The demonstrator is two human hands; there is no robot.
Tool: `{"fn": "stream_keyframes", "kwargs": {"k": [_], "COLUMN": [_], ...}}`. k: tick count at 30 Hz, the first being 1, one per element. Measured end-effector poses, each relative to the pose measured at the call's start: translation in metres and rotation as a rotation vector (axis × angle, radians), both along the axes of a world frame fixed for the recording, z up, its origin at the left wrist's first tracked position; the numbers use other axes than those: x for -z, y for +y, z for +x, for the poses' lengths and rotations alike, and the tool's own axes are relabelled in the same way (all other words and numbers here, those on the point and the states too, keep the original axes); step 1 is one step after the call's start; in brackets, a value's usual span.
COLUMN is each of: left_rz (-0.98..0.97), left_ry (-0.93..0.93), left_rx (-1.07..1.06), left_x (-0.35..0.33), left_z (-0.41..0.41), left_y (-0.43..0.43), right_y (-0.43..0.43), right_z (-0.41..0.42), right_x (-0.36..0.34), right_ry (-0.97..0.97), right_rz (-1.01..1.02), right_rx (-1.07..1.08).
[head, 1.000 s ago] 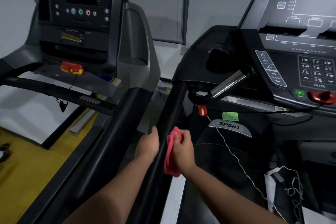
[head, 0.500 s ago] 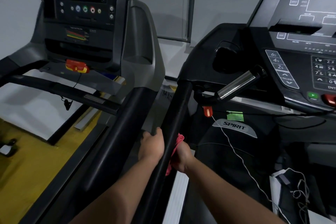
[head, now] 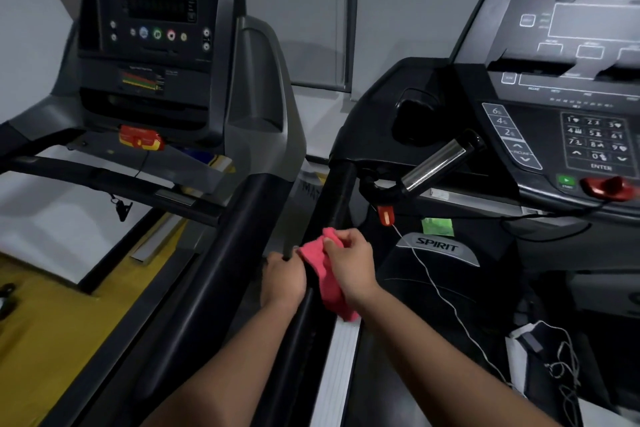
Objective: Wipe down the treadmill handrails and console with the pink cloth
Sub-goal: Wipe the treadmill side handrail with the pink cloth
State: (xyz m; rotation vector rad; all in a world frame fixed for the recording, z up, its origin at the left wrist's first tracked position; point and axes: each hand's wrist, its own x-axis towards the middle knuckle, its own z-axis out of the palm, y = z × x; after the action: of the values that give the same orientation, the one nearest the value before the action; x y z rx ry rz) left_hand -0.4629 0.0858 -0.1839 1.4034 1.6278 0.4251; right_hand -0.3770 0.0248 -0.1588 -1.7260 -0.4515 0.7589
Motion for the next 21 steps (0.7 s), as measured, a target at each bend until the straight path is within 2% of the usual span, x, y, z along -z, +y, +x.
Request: {"fn": "stream_keyframes", "kwargs": {"k": [3,7,9,12,15,17,21], "left_rz": [0.033,0.058,0.047,0.044,0.03,-0.013,-0.031], "left_ry": [-0.02,-0.032,-0.076,-0.098,-0.033,0.017,0.095], "left_rx": [-0.007,0.048,0.015,-0.038,0.035,0.091,0.145], "left_x": [0.002,0.006,0.006,0.003,0.004,0.003,0.0], "left_z": [-0.003,-0.009,-0.013,-0.02,-0.032,-0.041,-0.052], "left_y": [0.0,0.0,-0.001,-0.007,-0.018,-0.025,-0.031], "right_y": [0.01,0.005,-0.004,-0.009,0.002,0.013,0.032], "right_z": [0.002,-0.014,-0.02,-0.021,-0.015,-0.014,-0.018], "right_x": [-0.006,-0.029,-0.036,-0.035,-0.023,-0.014,-0.006], "right_ry": [-0.251,-0.587,-0.716,-0.79,-0.959,-1.104,-1.173], "right_rz": [-0.071,-0.302,-0.337,-0.226,-0.212,-0.263,-0.302], "right_rx": [-0.137,-0.448,-0.563,-0.594,-0.569,-0.63,-0.848]}}
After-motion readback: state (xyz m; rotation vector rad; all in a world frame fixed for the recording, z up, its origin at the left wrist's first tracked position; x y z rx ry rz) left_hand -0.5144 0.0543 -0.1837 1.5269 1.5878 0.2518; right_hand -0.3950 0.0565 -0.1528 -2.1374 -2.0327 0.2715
